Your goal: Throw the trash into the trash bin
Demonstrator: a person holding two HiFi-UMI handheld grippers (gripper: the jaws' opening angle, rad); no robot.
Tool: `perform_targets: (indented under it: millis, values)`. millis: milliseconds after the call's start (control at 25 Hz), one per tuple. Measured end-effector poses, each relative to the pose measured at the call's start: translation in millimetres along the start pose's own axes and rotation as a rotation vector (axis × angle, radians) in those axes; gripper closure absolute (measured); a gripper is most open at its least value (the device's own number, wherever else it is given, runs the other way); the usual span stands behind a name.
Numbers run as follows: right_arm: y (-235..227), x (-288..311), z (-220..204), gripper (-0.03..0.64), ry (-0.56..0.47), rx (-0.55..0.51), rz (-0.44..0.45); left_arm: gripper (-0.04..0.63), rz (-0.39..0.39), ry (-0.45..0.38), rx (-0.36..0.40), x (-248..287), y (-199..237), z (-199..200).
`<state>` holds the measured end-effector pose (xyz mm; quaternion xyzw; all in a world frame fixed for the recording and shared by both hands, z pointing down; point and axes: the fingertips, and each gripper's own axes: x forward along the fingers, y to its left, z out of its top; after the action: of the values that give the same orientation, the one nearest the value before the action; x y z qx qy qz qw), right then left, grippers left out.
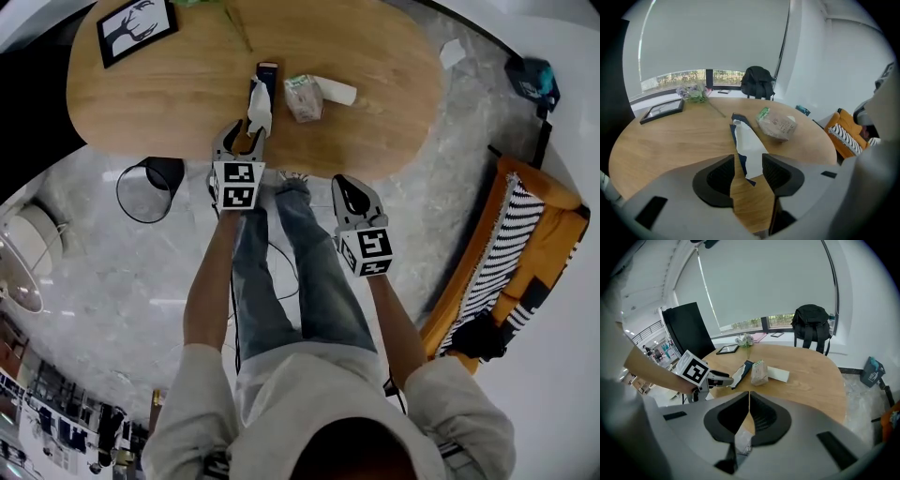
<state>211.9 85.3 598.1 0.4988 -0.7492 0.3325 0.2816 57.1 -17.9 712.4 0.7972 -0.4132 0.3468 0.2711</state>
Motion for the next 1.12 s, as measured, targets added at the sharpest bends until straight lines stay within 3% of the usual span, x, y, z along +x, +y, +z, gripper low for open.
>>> perform_targets:
  millis: [120,200,240,400,720,1120]
  values:
    - [-8.7,-2.4,1.4,0.586,0.004,0.001,-0.002,0.419,0.036,0.050,0.018,12.7,1.9,-6.7]
    - [-12.6,-3.2,2.6,0.586,0.005,-0.003,-0.003,0.484,0.061,0.066,0.025,16.5,3.0,-8.8]
    - [-13.4,-3.0,3.0,0.586,0.006,-0.004,-0.003,0.535,0.070,0.067,0.025,16.8,4.1,-8.9]
    - [-11.0,0.6,3.7,0.586,0.010,-0.010,0.005,0.573,0.060,0.035,-0.018,14.2,6.3,-4.2]
    - [10.7,8.8,10.3,0.586,0.011,-0.040,0.038,0.577,0.050,-0.089,-0.111,-19.7,10.1,13.1]
    - [47.3,25.1,36.8,0.586,-0.037,-0.091,0.079,0.577,0.129,-0.266,-0.249,-119.6,39.0,14.8]
